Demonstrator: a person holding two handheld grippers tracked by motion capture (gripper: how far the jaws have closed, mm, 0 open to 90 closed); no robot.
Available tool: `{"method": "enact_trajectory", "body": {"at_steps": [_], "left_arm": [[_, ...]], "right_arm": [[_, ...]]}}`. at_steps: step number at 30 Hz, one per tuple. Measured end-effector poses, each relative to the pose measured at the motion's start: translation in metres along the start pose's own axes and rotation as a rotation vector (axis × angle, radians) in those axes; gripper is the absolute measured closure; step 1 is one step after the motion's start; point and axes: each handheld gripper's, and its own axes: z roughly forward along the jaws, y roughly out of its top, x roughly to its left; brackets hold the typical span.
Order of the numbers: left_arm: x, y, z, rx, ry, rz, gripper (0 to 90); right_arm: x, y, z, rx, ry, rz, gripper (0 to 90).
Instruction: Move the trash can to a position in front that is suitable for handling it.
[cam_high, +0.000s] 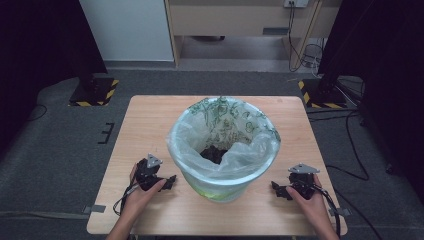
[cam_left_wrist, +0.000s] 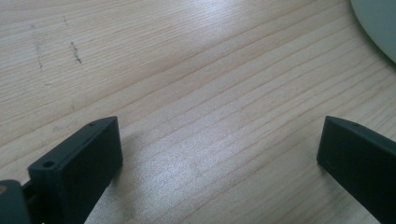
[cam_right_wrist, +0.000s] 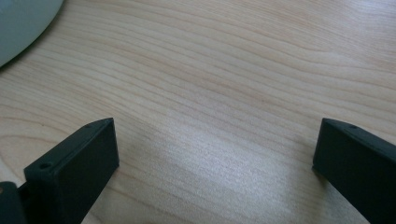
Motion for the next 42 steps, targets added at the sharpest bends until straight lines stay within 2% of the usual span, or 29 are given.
{"method": "enact_trajectory", "body": {"at_steps": [2,6,8,12,15,16,18,22,28,32,35,37,38,40,42], "left_arm": [[0.0,0.0,0.0,0.001,-0.003,0.001,0.0],[0.001,0.0,-0.001,-0.012,-0.011,-0.015,0.1],[0.002,0.0,-0.002,-0.01,-0.021,-0.008,2.1],[0.0,0.003,-0.009,-0.04,-0.027,0.005,2.8],[-0.004,0.007,-0.014,-0.083,-0.049,-0.017,2.5],[-0.006,0.009,-0.017,-0.099,-0.059,-0.013,2.5],[-0.01,0.012,-0.023,-0.13,-0.073,-0.014,2.3],[-0.021,0.016,-0.032,-0.174,-0.116,-0.009,2.2],[-0.04,0.024,-0.039,-0.22,-0.174,-0.003,2.1],[-0.05,0.029,-0.036,-0.213,-0.182,0.009,2.1],[-0.054,0.035,-0.031,-0.199,-0.186,0.004,2.3],[-0.054,0.037,-0.03,-0.192,-0.18,0.012,2.2],[-0.053,0.039,-0.03,-0.189,-0.178,0.016,2.3],[-0.049,0.045,-0.027,-0.193,-0.181,-0.003,2.3],[-0.049,0.051,-0.026,-0.187,-0.175,0.009,2.7]], "right_arm": [[0.001,0.001,0.001,0.003,0.005,0.011,0.5],[0.001,0.001,0.001,0.003,0.007,0.005,0.6],[0.001,0.001,0.001,0.002,0.007,-0.001,0.9],[0.004,0.001,-0.001,-0.018,0.001,-0.015,4.1],[0.005,0.003,-0.006,-0.047,-0.017,-0.026,5.0],[0.007,0.005,-0.008,-0.067,-0.01,-0.013,5.0],[0.009,0.008,-0.014,-0.108,0.01,-0.016,5.0],[0.019,0.014,-0.025,-0.153,0.087,0.011,4.8],[0.042,0.024,-0.033,-0.209,0.144,-0.038,5.0],[0.059,0.031,-0.033,-0.224,0.18,-0.073,4.9],[0.064,0.033,-0.032,-0.225,0.212,-0.097,3.3],[0.064,0.036,-0.029,-0.219,0.217,-0.113,2.5],[0.062,0.037,-0.028,-0.214,0.218,-0.109,3.1],[0.058,0.041,-0.026,-0.22,0.217,-0.093,3.4],[0.055,0.045,-0.023,-0.206,0.222,-0.094,2.9]]}}
